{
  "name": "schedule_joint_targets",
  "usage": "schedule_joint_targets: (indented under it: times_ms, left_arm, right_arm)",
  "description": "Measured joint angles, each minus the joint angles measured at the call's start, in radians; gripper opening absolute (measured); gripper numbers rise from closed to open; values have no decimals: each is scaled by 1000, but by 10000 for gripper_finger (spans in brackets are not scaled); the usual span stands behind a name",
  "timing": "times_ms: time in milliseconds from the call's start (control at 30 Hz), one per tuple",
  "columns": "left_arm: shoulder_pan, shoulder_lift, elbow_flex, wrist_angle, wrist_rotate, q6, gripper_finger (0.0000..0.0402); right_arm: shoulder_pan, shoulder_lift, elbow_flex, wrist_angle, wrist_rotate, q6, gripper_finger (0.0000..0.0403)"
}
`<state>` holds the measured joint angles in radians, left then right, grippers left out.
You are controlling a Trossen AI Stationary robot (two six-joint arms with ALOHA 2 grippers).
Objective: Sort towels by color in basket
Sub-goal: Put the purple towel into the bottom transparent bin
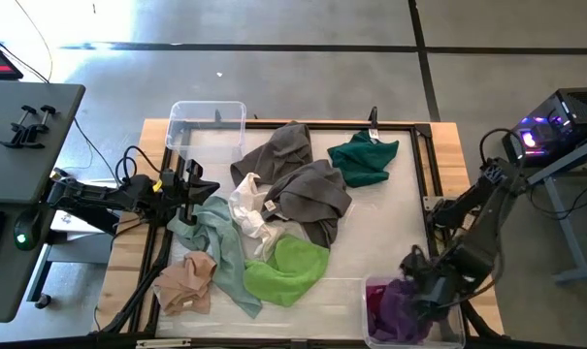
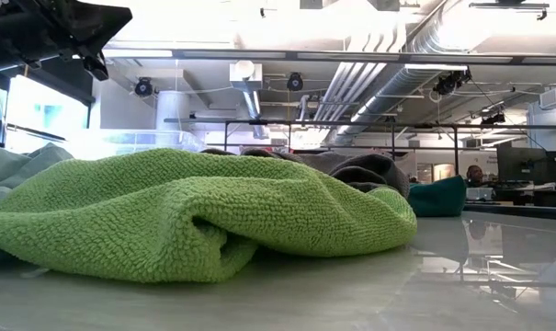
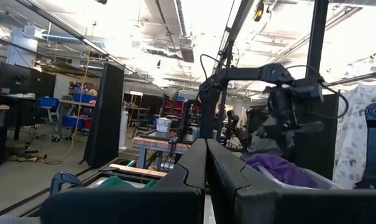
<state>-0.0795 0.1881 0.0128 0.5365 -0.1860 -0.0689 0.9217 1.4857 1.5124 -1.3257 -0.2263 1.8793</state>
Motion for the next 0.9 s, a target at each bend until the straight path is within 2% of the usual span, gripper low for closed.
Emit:
schedule_joint_targets:
  times_ms: [167, 267, 367, 500, 767, 900]
  left_arm:
    - [0, 0, 0, 0, 0, 1, 0]
    - [0, 0, 0, -1, 0, 1, 0]
    - [0, 0, 0, 0, 0, 2, 0]
    - [0, 0, 0, 0, 0, 2, 0]
    - [0, 0, 0, 8, 0, 2, 0]
    - [0, 0, 0, 7, 5, 1, 0]
  right_arm:
    - [52, 0, 43, -257, -48, 298, 172]
    - [60, -6, -9, -225, -120, 400, 172]
    - [59, 7, -56, -218, -149, 380, 167]
    - [39, 8, -124, -159, -126, 313, 145]
    - [-13, 8, -217, 88, 11, 109, 59]
    - [-15, 8, -298, 246, 24, 42, 18]
